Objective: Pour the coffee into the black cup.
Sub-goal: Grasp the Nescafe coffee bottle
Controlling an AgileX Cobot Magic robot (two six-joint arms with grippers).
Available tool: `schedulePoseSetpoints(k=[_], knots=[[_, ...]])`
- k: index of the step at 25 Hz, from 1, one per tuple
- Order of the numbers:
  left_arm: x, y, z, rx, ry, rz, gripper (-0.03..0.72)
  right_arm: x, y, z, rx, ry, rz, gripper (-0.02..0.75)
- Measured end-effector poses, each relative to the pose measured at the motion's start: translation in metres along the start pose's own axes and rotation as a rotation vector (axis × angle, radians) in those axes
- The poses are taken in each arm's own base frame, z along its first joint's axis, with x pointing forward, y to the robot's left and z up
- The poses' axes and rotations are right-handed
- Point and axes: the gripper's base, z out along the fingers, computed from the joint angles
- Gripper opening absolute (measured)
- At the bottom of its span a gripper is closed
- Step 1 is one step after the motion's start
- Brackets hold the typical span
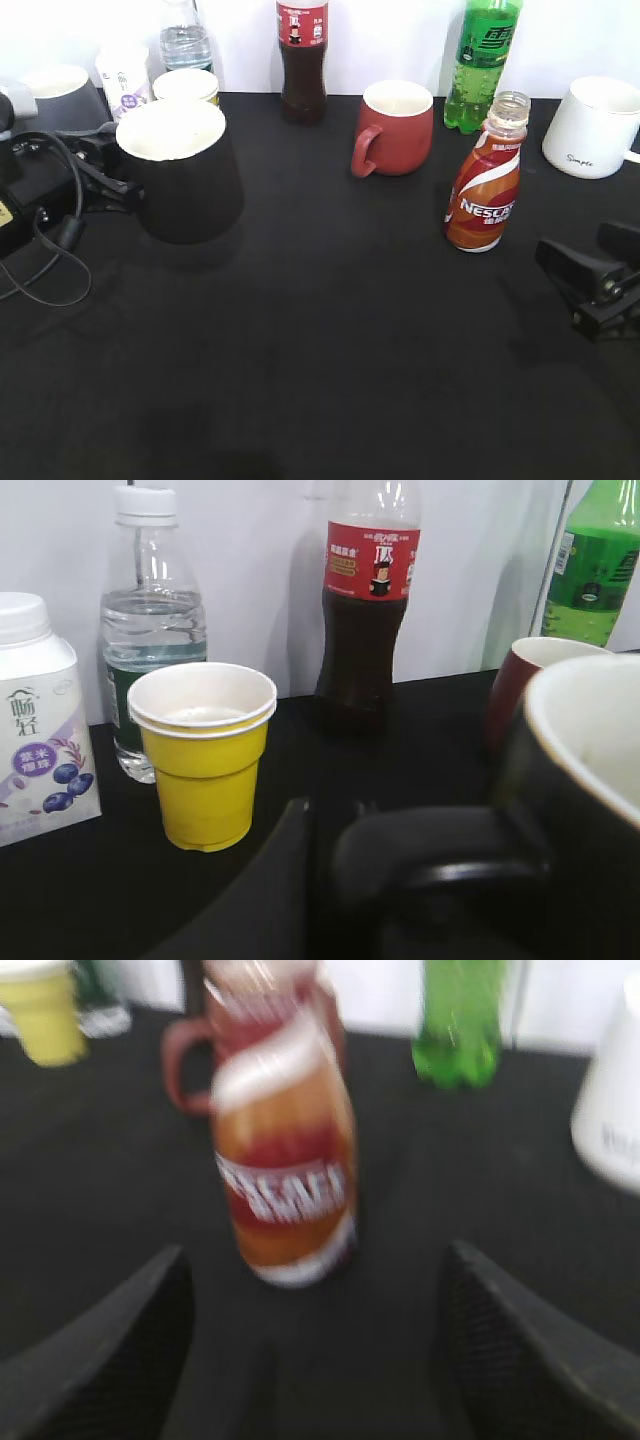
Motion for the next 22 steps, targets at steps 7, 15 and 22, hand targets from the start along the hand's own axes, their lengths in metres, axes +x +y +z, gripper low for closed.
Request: schedulePoseSetpoints(k=[7,15,22], knots=[[0.0,0.0,0.0,0.0,0.0,-0.001,0.062,0.015,-0.006,0.018,-0.002,0.074,0.113,0.588],[0.0,0.0,0.0,-0.001,0.0,-0.002,0.061,-0.004,-0.011,0.08,-0.234,0.057,-0.014,0.655],[0.004,0.001,0.001,-0.003,0.016,-0.005,0.06,0.011,-0.02,0.116,-0.3,0.109,-0.037,0.655]])
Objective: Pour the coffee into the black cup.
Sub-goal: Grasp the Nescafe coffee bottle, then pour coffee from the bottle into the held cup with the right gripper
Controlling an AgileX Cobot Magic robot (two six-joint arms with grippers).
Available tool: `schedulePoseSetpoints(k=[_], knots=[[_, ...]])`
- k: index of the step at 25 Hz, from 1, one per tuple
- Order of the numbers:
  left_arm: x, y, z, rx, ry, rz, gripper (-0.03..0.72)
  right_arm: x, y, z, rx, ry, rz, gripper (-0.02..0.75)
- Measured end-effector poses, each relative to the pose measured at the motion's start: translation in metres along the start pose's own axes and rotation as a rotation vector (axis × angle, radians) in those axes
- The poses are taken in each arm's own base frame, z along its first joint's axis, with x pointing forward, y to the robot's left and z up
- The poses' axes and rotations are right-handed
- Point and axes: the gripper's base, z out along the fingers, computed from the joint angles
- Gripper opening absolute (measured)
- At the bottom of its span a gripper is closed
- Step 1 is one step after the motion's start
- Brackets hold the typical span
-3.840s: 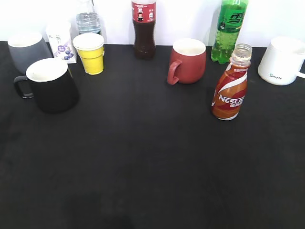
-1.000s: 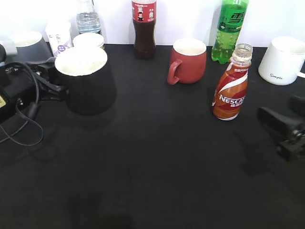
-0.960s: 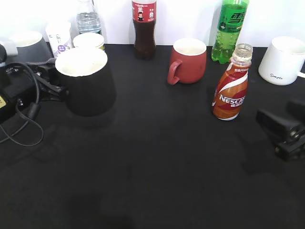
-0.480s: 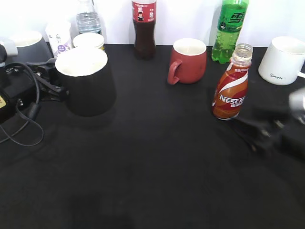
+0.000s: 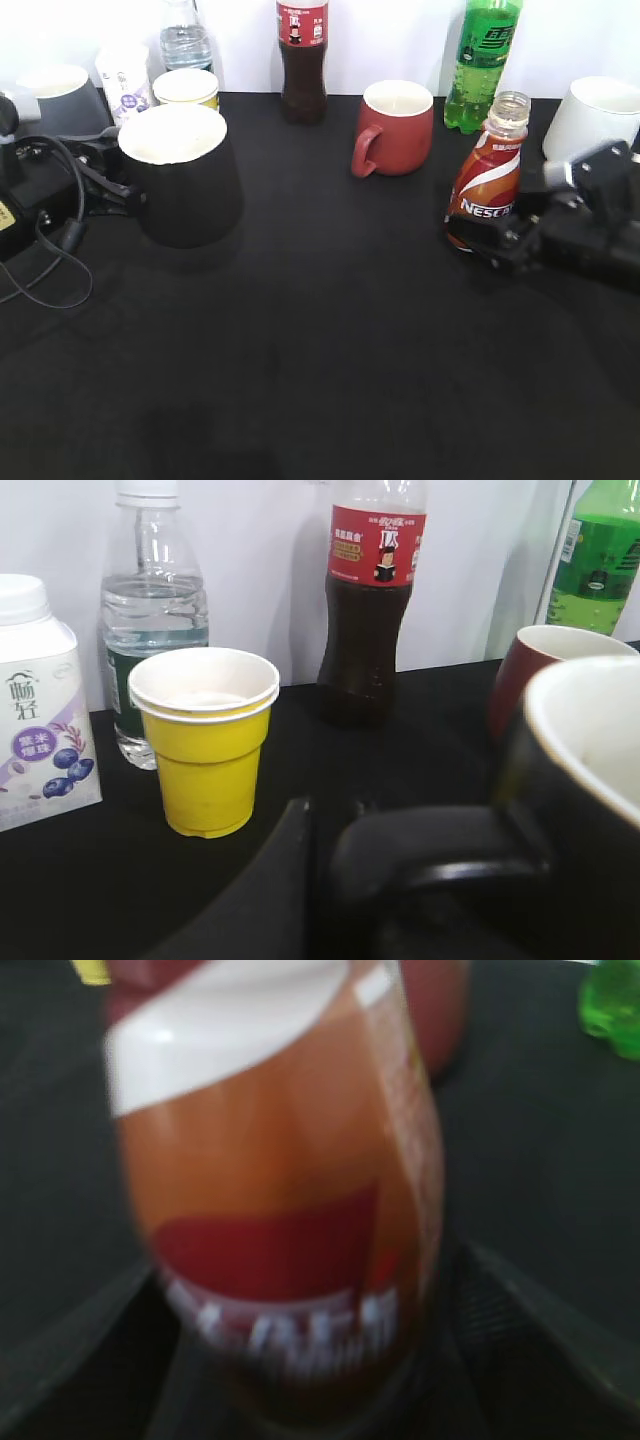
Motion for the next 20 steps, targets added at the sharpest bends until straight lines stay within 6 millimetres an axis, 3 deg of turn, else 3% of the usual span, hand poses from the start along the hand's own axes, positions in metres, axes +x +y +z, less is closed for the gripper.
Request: schedulePoseSetpoints(k=[4,9,16,18,20], knots=[[0.0,0.0,0.0,-0.001,0.0,0.0,0.06,-0.013,-0.01,0.018,-0.06,-0.046,-0.022,0.647],[0.0,0.0,0.0,-0.001,0.0,0.0,0.06,-0.016,-0.009,0.018,-0.081,-0.069,-0.016,0.537],[0.001,-0.006,0.0,0.071,0.014,0.04,0.06,-0.018,-0.008,0.018,-0.091,-0.1,0.023,0.534],[0.004,-0.018,-0.001,0.178,0.037,0.06,0.06,-0.036,-0.005,0.013,-0.097,-0.14,0.023,0.534],[-0.001,-0.032,0.006,0.243,0.025,0.025,0.06,-0.071,0.005,-0.002,-0.118,-0.214,-0.071,0.533]])
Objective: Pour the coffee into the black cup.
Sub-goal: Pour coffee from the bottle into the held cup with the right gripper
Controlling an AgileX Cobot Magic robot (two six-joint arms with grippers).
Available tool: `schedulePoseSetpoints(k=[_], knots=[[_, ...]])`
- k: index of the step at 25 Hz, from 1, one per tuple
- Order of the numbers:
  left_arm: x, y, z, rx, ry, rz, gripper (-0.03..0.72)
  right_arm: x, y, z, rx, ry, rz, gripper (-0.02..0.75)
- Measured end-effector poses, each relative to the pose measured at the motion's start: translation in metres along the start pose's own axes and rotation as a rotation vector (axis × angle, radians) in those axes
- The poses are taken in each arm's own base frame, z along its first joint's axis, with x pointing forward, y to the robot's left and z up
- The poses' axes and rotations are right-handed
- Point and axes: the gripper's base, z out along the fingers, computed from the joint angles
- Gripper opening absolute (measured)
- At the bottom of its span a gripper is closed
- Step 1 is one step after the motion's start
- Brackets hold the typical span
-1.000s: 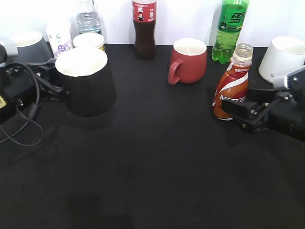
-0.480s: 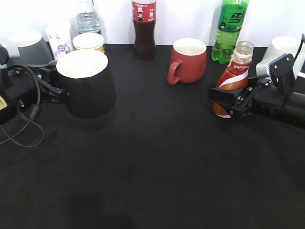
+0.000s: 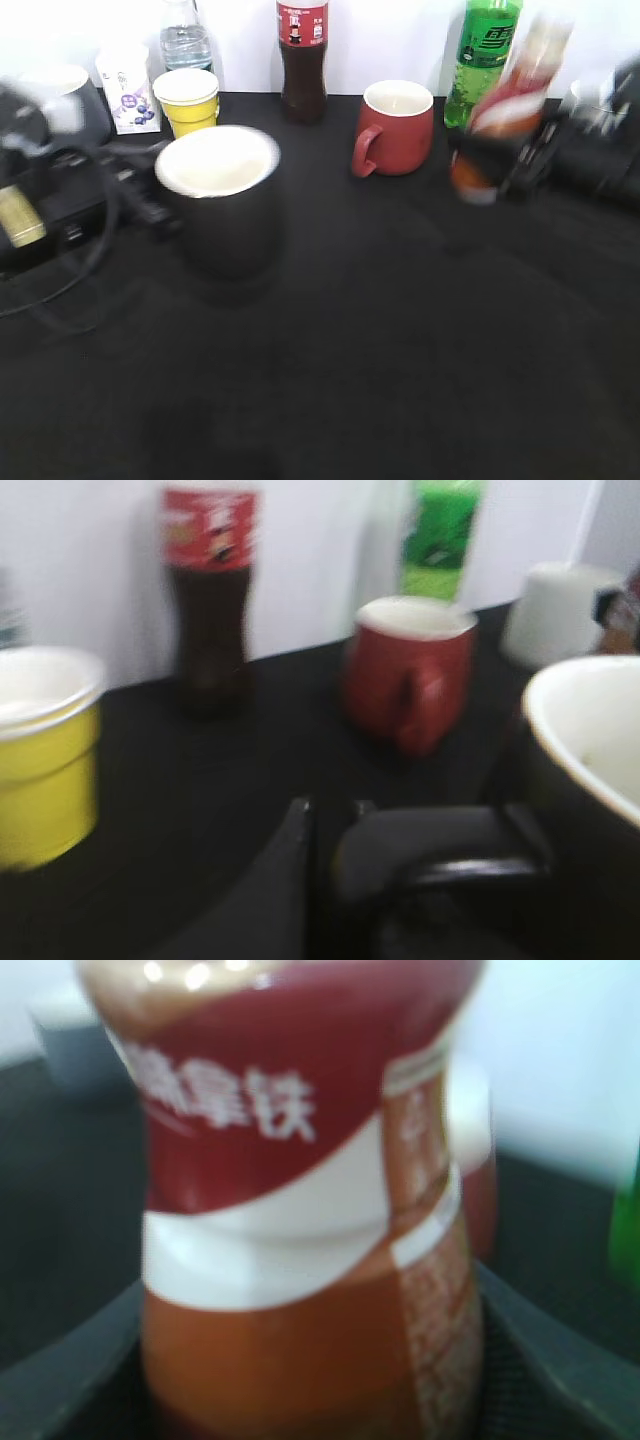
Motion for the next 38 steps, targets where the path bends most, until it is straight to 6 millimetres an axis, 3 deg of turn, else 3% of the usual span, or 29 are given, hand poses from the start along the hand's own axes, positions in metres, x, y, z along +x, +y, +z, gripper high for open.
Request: schedulePoseSetpoints(k=[3,6,12,16,19,24,38], knots=[[-0.013,-0.03,0.028,0.106,0.017,0.04,0.06,-0.048,0.011,-0.009,-0.026,0.033,-0.23,0.532],[-0.026,-0.057,0.051,0.186,-0.003,0.068,0.06,-0.083,0.019,-0.015,-0.043,-0.005,-0.382,0.532],[-0.039,-0.088,0.091,0.256,-0.037,0.042,0.06,-0.113,0.026,-0.015,-0.115,-0.028,-0.729,0.531],[-0.048,-0.096,0.105,0.27,-0.056,0.053,0.06,-0.111,0.023,-0.015,-0.093,-0.011,-0.952,0.531],[-0.042,-0.107,0.109,0.299,-0.042,0.055,0.06,-0.11,0.022,-0.014,-0.09,-0.007,-1.099,0.531],[-0.039,-0.107,0.111,0.299,-0.032,0.053,0.06,-0.108,0.018,-0.014,-0.074,0.029,-1.274,0.531],[-0.038,-0.108,0.11,0.311,-0.029,0.065,0.06,-0.108,0.018,-0.014,-0.077,0.026,-1.455,0.531]])
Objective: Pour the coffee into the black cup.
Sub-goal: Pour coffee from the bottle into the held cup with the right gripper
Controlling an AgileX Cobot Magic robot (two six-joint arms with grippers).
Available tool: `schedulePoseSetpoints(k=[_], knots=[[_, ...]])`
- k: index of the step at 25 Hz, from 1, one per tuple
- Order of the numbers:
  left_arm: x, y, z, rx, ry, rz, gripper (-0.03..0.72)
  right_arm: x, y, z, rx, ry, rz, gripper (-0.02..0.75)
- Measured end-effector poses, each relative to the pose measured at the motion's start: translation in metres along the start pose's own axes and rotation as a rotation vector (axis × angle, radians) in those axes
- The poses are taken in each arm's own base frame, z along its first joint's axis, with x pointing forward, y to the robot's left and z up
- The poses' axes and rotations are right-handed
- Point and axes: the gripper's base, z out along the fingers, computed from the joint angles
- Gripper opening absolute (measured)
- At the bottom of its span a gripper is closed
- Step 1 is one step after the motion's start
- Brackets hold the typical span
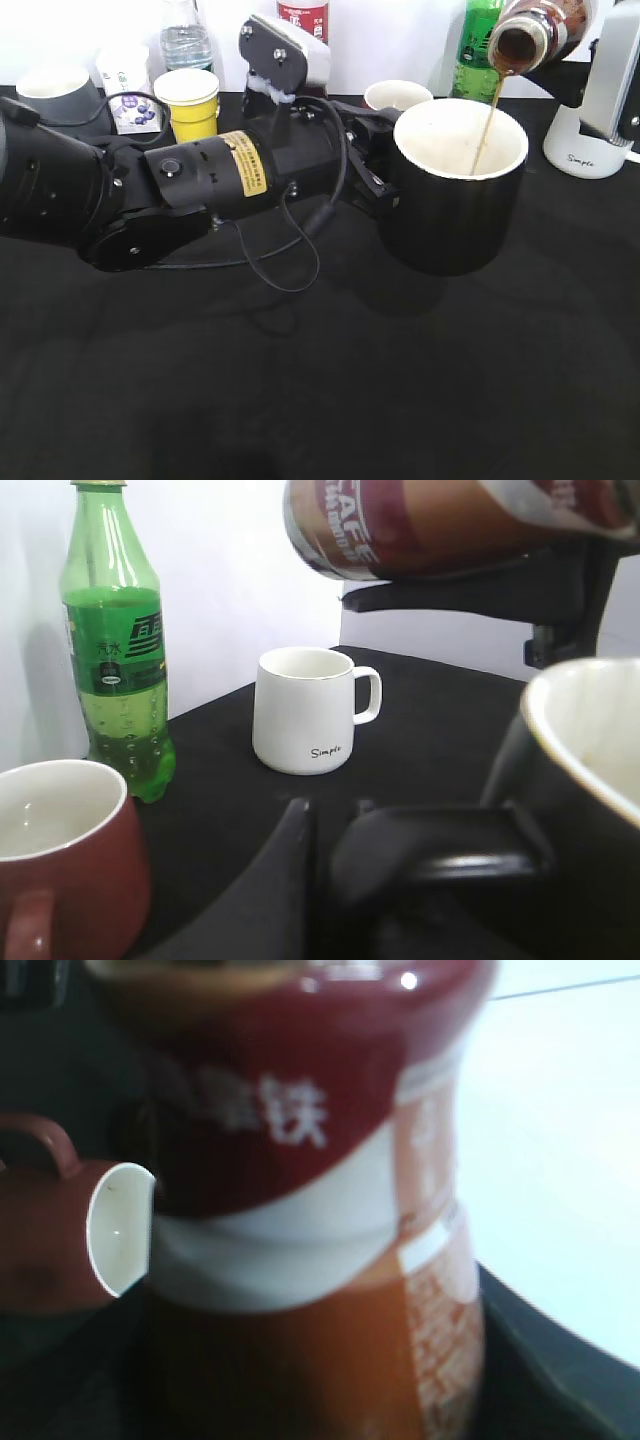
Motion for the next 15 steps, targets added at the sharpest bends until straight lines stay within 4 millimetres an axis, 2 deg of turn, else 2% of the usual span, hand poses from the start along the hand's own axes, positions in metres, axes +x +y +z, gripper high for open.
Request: schedulePoseSetpoints(k=[15], knots=[[0.0001,-0.0006,0.0,0.007,0.001,0.005,0.06,0.0001,0.0,0.0,0.0,0.001,-0.043,0.529]])
